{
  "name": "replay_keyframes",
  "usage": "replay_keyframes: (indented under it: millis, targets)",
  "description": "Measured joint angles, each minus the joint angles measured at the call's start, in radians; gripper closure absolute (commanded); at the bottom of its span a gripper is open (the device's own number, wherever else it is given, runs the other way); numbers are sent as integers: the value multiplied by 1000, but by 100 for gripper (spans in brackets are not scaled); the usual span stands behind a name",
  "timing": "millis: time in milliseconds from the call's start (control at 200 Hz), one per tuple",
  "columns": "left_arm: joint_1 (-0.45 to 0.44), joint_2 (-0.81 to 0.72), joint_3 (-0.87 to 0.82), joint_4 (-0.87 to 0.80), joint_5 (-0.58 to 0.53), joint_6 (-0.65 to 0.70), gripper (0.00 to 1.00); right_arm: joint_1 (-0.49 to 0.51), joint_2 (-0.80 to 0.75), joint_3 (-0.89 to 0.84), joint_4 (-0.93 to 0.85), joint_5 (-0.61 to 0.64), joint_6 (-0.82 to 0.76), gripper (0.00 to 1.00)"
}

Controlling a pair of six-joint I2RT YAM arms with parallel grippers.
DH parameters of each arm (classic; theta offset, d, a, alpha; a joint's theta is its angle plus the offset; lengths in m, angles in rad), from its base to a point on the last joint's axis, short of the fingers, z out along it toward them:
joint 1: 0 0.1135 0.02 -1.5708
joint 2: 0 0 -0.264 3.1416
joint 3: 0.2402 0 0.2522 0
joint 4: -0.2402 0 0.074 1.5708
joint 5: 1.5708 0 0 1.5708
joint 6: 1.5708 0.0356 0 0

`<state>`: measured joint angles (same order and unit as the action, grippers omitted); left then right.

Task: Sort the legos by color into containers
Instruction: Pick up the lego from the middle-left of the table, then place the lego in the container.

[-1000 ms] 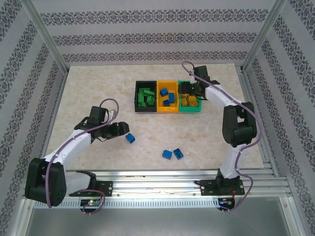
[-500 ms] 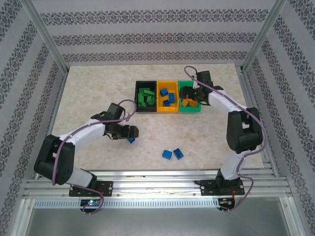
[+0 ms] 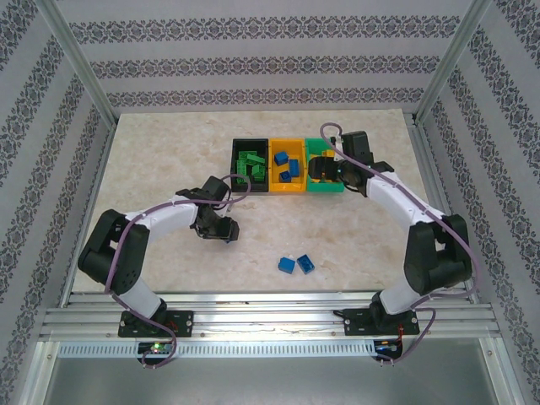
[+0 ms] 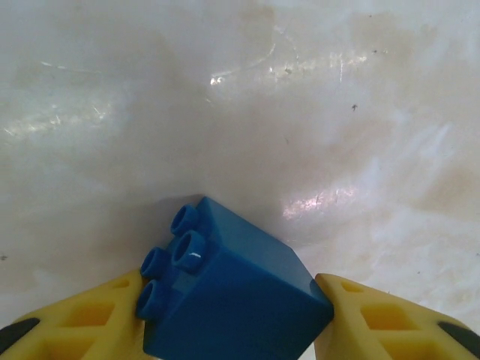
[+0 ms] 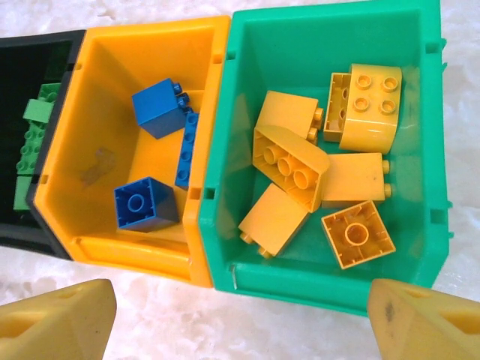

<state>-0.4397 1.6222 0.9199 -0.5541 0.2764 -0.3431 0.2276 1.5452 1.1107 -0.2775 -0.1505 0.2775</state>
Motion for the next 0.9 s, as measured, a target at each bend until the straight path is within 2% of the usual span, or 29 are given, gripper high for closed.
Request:
replay_keyframes:
  millis: [205,425,575,899]
  targets:
    - [0,0,77,-11,-2,3,58,0,-110,-68,-29,0,0,13]
    - [0,58,303,-13,27,11,57,19,-224,-184,-71,-8,2,13]
    - [0,180,518,-15,68,19,57,58,-273,-268,-109,-32,7,14]
    - [-29,521,1064,-87,117,46,54,240,-352,-413,-164,-53,57,14]
